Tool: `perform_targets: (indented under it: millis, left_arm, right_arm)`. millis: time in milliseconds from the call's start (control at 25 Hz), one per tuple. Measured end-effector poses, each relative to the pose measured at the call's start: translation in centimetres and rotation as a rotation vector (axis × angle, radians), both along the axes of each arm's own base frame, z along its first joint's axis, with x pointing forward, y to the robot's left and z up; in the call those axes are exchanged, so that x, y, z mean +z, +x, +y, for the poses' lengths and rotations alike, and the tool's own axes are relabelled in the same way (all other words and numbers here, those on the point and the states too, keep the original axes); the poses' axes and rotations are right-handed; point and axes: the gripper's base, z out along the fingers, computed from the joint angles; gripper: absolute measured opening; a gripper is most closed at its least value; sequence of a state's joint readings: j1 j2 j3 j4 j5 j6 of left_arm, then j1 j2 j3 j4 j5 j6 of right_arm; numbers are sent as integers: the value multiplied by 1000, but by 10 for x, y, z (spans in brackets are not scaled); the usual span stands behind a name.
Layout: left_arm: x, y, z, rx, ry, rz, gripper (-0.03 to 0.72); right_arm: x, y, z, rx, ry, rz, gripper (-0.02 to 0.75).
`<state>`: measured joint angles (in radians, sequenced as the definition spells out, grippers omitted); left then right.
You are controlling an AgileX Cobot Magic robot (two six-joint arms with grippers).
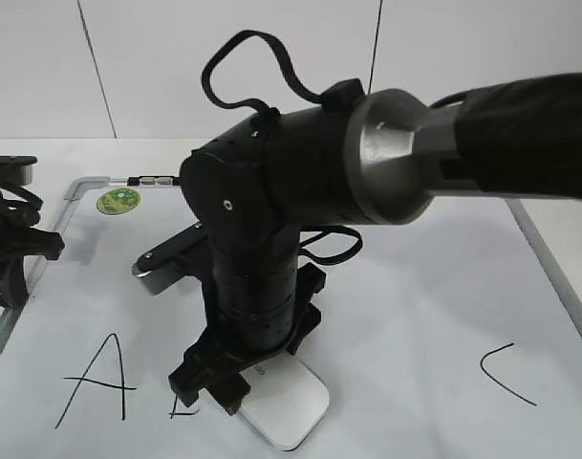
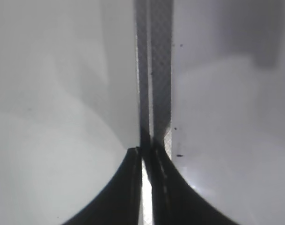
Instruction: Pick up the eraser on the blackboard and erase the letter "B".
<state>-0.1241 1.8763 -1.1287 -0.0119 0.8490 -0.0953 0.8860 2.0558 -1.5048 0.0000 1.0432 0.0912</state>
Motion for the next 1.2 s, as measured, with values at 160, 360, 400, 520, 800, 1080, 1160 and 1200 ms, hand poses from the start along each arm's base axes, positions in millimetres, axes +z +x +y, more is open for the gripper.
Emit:
perform_targets:
  millis: [160,360,400,520,800,1080,1160,1200]
  left_arm:
    - [0,0,0,0,0,0,17]
    - [0,0,0,0,0,0,17]
    - [0,0,0,0,0,0,17]
    - [0,0,0,0,0,0,17]
    - [0,0,0,0,0,0,19]
    - [0,0,0,0,0,0,19]
    - [0,0,0,0,0,0,20]
    - [0,0,0,0,0,0,20]
  right_arm:
    - [-2,-3,4,45,35,45,547]
    - [-1,-12,12,53,106,128,547]
    - [-1,-14,13,59,107,135,547]
    - [-2,-24,19,92,99,144,547]
    - [-3,-46,33,169,51,113,546]
    - [-3,-44,32,132,-9,40,546]
    - [-3,-43,32,106,-11,31,546]
    - [-3,-41,31,92,-8,30,546]
